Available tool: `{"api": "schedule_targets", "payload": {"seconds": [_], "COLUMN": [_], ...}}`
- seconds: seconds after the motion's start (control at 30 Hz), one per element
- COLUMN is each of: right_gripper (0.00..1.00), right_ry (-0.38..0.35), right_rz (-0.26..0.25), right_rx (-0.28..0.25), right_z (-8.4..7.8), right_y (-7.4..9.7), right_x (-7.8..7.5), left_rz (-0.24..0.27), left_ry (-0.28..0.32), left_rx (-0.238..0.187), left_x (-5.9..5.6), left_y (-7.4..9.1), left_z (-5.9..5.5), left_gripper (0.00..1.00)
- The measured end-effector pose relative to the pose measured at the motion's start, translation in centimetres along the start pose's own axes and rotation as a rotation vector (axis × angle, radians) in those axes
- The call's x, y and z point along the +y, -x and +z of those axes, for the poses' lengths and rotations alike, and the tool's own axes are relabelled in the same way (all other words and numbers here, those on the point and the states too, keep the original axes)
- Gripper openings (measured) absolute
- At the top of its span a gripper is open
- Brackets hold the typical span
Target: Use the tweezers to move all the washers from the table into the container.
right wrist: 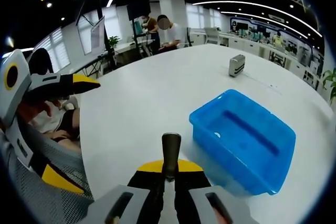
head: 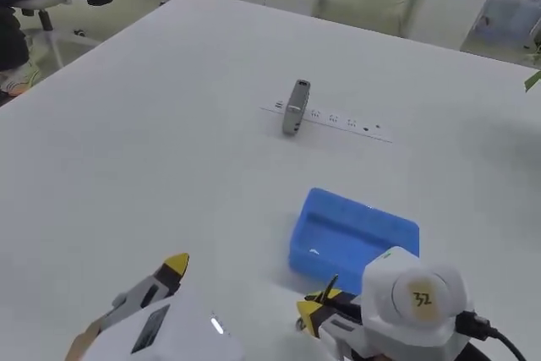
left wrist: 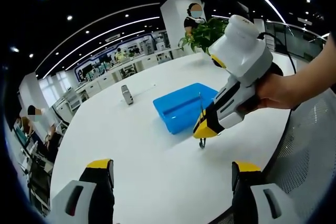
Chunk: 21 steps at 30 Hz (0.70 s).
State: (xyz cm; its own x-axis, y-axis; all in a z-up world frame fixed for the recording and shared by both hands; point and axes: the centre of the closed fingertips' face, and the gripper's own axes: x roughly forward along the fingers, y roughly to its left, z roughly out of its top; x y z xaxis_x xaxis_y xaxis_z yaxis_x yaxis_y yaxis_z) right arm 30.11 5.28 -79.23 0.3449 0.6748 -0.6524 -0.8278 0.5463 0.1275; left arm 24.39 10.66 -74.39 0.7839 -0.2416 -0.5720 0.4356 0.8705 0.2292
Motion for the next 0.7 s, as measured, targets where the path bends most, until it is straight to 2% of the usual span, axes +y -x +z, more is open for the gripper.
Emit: {"api": "schedule_targets", "payload": {"seconds": [0.13, 0.33, 0.6, 0.7], "right_gripper": [0.02, 0.02, 0.02, 0.02], "right_ry": [-0.002, -0.001, 0.014, 0.014], "right_rz": [-0.002, -0.007, -0.017, -0.008], "right_rx": [-0.004, -0.037, -0.097, -0.088], "right_z": [0.3, 1.8, 5.0, 4.9], "right_y": [0.2, 1.2, 2.7, 2.5], "right_x": [0.0, -0.2, -0.9, -0.9], "left_rz": [0.0, 0.001, 0.001, 0.003], "left_ry": [0.0, -0.003, -0.005, -0.007], "left_rx": [-0.001, 0.0, -0.001, -0.003], "left_x": [0.0, 0.0, 0.0, 0.0], "left_y": [0.0, 0.0, 0.0, 0.0], "left_z": [0.0, 0.0, 0.0, 0.0], "left_gripper": [0.96, 0.96, 0.95, 0.95]}}
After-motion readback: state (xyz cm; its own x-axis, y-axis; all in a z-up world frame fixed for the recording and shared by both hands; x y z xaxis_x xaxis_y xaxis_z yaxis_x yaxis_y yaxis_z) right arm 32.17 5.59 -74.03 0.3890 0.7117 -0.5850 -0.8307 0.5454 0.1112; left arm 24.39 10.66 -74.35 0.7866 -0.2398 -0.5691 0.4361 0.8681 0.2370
